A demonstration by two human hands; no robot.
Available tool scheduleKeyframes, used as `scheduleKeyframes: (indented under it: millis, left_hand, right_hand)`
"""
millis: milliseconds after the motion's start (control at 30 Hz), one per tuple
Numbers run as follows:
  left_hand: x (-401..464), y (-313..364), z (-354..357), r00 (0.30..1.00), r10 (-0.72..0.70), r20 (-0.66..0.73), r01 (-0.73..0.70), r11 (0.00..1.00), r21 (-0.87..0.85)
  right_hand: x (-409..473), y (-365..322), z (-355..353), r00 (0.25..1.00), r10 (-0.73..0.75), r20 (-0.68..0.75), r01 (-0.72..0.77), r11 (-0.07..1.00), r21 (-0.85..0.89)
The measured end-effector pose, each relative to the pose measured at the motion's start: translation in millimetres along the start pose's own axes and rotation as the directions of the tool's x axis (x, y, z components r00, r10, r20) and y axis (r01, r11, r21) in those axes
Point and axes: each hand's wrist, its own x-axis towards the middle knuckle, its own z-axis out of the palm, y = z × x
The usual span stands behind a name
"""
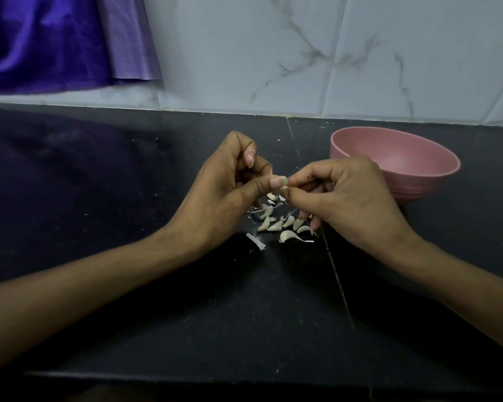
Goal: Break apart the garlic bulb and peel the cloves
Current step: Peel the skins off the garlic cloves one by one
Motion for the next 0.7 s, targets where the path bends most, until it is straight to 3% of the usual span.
scheduleKeyframes:
  millis: [300, 400, 500, 700]
  left_hand:
    - [0, -1, 1, 0.999, 0.030, -0.024, -0.031, 0.999, -0.037]
    - [4, -2, -4, 0.992, 0.034, -0.122, -0.034, 0.999, -0.001]
    - [11, -9, -14, 0.981, -0.001, -0.193, 0.013, 0.998, 0.062]
    - [6, -18, -13, 1.000, 0.022, -0.021, -0.016, 0.969, 0.247]
  right_hand:
    - [-1, -2, -2, 0.996, -0.092, -0.016, 0.090, 0.990, -0.108]
    - [-3, 1, -1, 0.994, -0.098, 0.057, 0.107, 0.978, -0.180]
    - [-4, 4, -2, 0.994, -0.057, 0.093, 0.070, 0.987, -0.142]
    - [0, 3, -8, 0.997, -0.027, 0.073, 0.029, 0.999, -0.035]
